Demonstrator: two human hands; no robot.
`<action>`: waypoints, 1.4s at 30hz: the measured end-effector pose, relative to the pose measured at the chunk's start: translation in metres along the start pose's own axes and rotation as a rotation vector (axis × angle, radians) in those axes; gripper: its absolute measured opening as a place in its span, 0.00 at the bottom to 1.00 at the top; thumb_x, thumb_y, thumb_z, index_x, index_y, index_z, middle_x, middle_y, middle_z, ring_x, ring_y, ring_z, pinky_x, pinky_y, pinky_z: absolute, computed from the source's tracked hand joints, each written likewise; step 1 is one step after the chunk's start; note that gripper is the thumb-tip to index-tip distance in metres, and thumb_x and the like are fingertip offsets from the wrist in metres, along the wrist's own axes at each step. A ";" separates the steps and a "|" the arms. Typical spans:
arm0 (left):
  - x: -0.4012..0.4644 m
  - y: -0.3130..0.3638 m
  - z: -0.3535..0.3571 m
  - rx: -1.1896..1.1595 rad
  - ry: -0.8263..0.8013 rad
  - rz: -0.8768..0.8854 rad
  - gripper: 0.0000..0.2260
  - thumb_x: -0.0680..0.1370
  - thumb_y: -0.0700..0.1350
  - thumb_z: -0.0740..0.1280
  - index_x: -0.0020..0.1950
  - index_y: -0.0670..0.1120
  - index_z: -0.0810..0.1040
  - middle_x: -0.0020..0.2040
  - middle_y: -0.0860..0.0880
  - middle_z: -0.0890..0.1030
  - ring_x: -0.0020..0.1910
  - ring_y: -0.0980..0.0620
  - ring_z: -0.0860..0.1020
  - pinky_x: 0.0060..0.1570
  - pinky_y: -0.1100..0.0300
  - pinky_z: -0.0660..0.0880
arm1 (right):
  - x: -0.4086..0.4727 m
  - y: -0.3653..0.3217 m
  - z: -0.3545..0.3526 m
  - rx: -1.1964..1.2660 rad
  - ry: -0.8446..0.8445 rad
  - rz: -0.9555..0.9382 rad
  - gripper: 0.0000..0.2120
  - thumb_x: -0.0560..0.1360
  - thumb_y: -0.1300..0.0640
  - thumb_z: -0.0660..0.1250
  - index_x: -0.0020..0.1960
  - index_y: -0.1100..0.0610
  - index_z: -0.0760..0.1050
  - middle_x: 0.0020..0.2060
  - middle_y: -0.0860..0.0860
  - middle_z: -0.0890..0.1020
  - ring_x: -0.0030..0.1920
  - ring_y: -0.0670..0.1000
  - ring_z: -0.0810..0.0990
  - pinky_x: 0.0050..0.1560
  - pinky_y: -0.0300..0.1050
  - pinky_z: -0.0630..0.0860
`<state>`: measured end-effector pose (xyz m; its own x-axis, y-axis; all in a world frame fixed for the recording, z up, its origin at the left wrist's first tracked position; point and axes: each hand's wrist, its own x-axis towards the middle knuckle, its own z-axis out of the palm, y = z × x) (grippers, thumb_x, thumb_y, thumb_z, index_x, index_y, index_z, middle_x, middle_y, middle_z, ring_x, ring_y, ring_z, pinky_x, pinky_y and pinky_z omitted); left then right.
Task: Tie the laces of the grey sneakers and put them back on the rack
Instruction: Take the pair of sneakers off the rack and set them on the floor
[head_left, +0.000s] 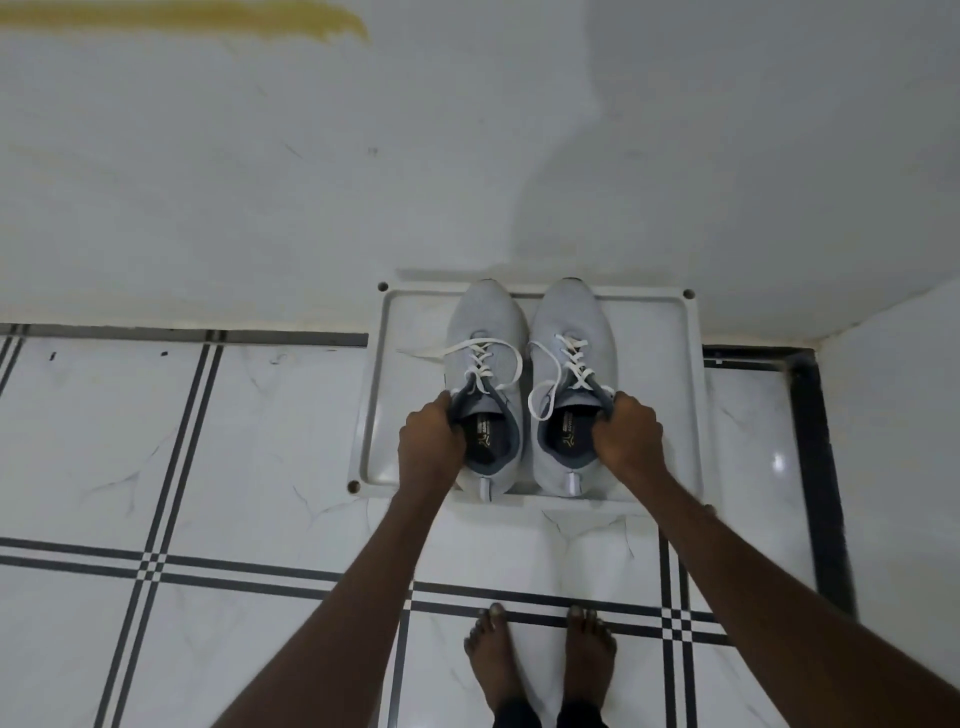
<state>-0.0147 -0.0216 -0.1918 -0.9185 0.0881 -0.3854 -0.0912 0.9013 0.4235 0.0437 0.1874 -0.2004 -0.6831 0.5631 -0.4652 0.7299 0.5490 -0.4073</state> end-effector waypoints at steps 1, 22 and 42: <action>-0.009 0.002 -0.006 -0.018 0.014 -0.004 0.16 0.72 0.33 0.58 0.55 0.43 0.78 0.43 0.40 0.83 0.45 0.36 0.79 0.42 0.49 0.74 | -0.006 0.000 -0.006 0.001 0.004 -0.003 0.09 0.74 0.63 0.61 0.51 0.66 0.75 0.49 0.65 0.82 0.51 0.68 0.79 0.49 0.54 0.74; -0.236 -0.081 -0.042 -0.087 0.119 0.162 0.17 0.71 0.38 0.60 0.56 0.45 0.79 0.40 0.41 0.83 0.42 0.36 0.79 0.40 0.51 0.74 | -0.249 0.091 -0.031 -0.015 0.151 -0.137 0.07 0.76 0.61 0.61 0.48 0.65 0.75 0.45 0.64 0.82 0.47 0.66 0.80 0.43 0.50 0.70; -0.224 -0.325 0.347 0.006 -0.047 0.003 0.14 0.75 0.35 0.58 0.58 0.43 0.77 0.43 0.43 0.84 0.42 0.40 0.82 0.43 0.48 0.79 | -0.192 0.322 0.352 -0.071 0.000 0.049 0.10 0.76 0.62 0.60 0.54 0.65 0.74 0.51 0.64 0.81 0.53 0.67 0.80 0.51 0.55 0.75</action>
<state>0.3544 -0.1871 -0.5278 -0.8995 0.1111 -0.4226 -0.0859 0.9033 0.4203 0.4192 0.0387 -0.5195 -0.6463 0.5907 -0.4830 0.7590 0.5628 -0.3273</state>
